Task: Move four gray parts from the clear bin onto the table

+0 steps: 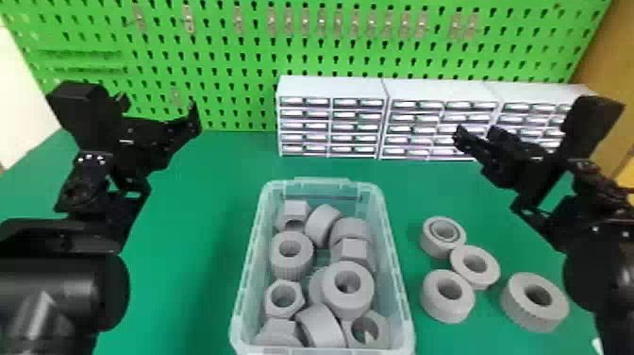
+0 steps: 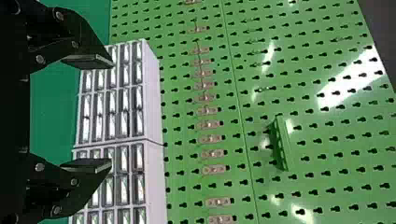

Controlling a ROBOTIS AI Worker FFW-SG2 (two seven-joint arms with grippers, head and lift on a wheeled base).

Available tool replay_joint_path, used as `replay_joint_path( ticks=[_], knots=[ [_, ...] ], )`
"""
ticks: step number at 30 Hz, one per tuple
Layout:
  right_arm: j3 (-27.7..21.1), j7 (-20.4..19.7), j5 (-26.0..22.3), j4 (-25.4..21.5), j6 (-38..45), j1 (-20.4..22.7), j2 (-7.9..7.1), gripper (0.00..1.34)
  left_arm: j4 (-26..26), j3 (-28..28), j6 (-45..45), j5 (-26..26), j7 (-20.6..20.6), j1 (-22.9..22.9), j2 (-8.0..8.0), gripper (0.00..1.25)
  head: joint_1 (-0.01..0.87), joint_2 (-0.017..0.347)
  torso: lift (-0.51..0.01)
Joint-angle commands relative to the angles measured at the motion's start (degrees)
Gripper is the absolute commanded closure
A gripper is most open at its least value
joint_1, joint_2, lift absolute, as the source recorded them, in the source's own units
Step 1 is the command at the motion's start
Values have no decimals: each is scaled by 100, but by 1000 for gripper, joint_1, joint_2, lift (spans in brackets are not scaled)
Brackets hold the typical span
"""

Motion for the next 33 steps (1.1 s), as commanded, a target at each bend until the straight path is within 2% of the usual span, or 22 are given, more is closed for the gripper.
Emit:
replay_joint_path(
  ticks=[1,8,21,33],
  knots=[
    [-14,-1,-38,1,-9,-4,0,512,-1,7,0,-9,6,36,9,107,678,34,-50],
    [-163,-1,-214,-8,-26,58,27,510,8,-28,0,-71,6,27,0,107,678,34,-50],
    [-207,-1,-258,-8,53,49,36,512,8,-64,0,-71,6,19,0,107,678,34,-50],
    [-198,-1,-284,-8,88,-4,-26,510,8,-46,0,-80,6,71,-9,107,678,34,-50]
  ],
)
